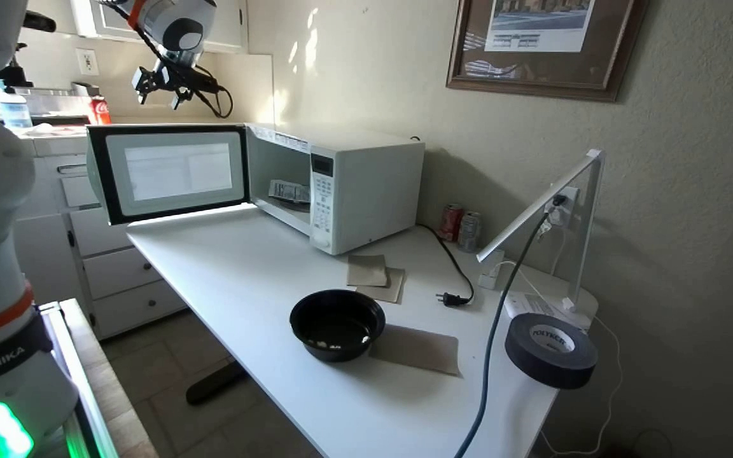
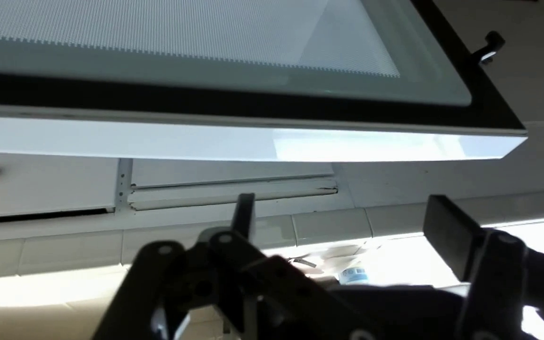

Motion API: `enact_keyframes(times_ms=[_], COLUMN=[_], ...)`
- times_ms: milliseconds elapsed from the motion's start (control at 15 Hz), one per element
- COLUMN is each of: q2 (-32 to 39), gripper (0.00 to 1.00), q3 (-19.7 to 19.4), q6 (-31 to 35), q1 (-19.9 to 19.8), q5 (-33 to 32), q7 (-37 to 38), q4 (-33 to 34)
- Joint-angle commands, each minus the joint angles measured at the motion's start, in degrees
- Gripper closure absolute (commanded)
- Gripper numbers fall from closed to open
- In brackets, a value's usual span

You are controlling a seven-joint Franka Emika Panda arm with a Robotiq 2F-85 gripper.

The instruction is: Open the microwave by pushing the right corner button, pick up the black and white packet and put it into the microwave, close the microwave door

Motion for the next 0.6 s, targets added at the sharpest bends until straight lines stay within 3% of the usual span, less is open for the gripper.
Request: enact_keyframes(times_ms=[0, 533], q2=[5.5, 10.2], gripper=[0.40, 0.99], q3=[-0.1, -0.9], q6=[-2.6, -2.0], q1=[2.6, 7.0], q5=[-4.8, -10.3], q7=[0.1, 3.6], q4=[7.4, 11.8])
